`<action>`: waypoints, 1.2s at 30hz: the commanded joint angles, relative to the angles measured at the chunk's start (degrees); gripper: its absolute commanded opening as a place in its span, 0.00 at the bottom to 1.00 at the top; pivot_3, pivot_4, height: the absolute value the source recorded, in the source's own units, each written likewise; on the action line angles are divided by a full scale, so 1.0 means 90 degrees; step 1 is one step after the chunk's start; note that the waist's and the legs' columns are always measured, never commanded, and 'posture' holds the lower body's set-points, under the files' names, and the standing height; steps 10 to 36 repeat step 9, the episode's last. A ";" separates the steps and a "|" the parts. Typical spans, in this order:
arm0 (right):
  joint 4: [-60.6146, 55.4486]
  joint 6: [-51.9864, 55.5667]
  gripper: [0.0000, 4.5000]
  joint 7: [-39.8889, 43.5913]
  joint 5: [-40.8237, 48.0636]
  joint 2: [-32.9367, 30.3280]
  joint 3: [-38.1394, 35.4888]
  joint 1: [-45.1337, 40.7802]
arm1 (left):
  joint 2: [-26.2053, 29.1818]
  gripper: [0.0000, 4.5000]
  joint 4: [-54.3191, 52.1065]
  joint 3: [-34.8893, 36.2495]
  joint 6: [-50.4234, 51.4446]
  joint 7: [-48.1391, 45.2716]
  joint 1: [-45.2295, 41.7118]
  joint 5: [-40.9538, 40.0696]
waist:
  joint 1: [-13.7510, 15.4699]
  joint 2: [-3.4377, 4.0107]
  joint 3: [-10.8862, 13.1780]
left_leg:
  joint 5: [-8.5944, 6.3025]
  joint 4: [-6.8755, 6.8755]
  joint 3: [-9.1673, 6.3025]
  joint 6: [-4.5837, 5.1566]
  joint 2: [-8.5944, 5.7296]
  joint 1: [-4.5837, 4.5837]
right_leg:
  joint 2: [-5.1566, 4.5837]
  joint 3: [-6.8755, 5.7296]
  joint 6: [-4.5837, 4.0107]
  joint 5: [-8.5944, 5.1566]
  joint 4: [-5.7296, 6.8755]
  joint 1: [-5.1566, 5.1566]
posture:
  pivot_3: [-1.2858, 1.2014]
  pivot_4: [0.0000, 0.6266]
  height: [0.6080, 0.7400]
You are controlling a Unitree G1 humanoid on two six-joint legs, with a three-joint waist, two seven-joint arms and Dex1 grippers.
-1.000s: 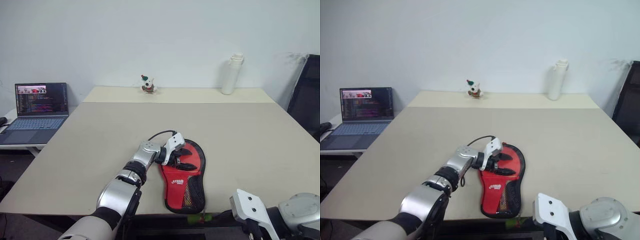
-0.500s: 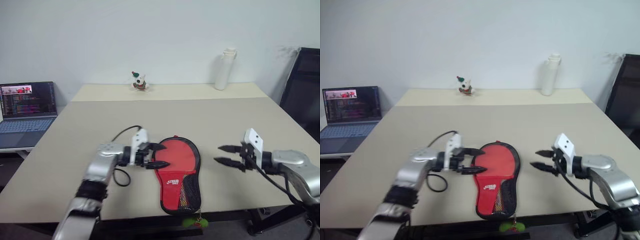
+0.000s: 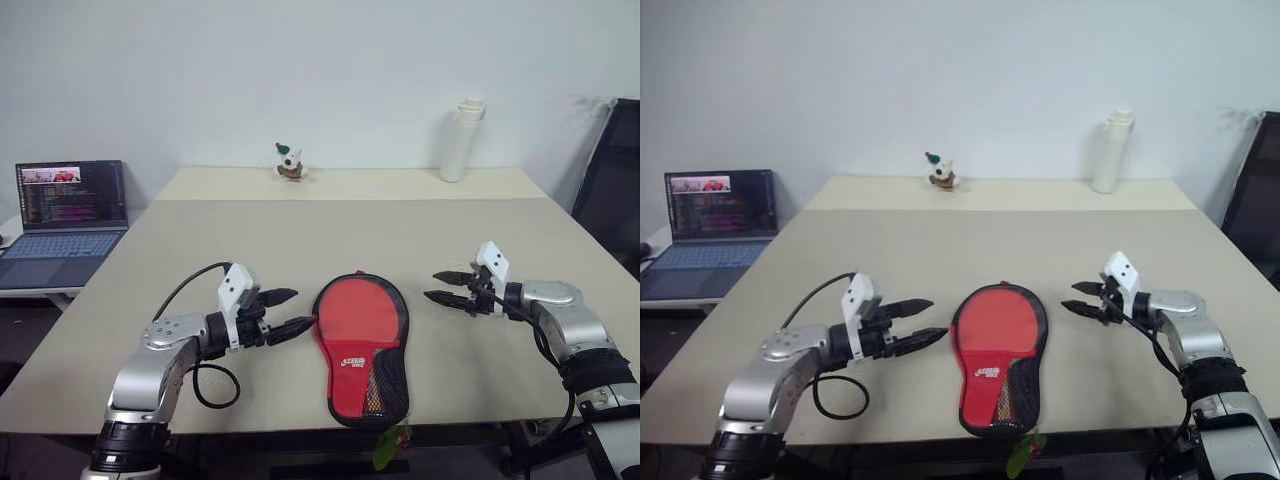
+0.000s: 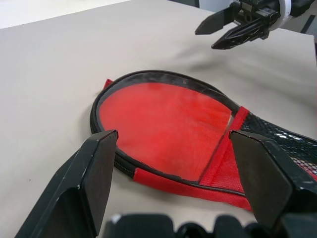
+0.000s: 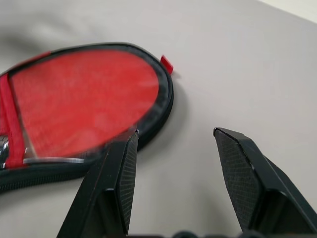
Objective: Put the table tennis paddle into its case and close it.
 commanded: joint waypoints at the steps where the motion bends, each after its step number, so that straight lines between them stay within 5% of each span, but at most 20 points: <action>1: -0.0123 -0.0135 0.59 0.0107 -0.0066 -0.0241 -0.0215 -0.0032 | 0.0132 0.87 0.0211 -0.0141 -0.0271 -0.0088 -0.0392 -0.0062 | -0.0010 0.0000 0.0000 | 0.0000 0.0000 0.0000 0.0000 0.0000 0.0001 | 0.0000 0.0000 0.0000 0.0000 0.0001 0.0001 | 0.52 0.24 1.00; 9: -0.1120 0.0306 0.59 -0.0024 -0.0008 -0.0479 -0.0387 0.0615 | 0.0057 0.87 0.0789 -0.0476 -0.0564 -0.0025 -0.0818 -0.0002 | -0.0022 0.0000 0.0000 | 0.0000 -0.0004 0.0002 0.0000 -0.0001 -0.0004 | 0.0001 0.0002 -0.0001 0.0001 -0.0004 -0.0002 | 0.52 0.24 1.00; 36: -0.1120 0.0306 0.59 -0.0024 -0.0008 -0.0479 -0.0387 0.0615 | 0.0057 0.87 0.0789 -0.0476 -0.0564 -0.0025 -0.0818 -0.0002 | -0.0022 0.0000 0.0000 | 0.0000 -0.0004 0.0002 0.0000 -0.0001 -0.0004 | 0.0001 0.0002 -0.0001 0.0001 -0.0004 -0.0002 | 0.52 0.24 1.00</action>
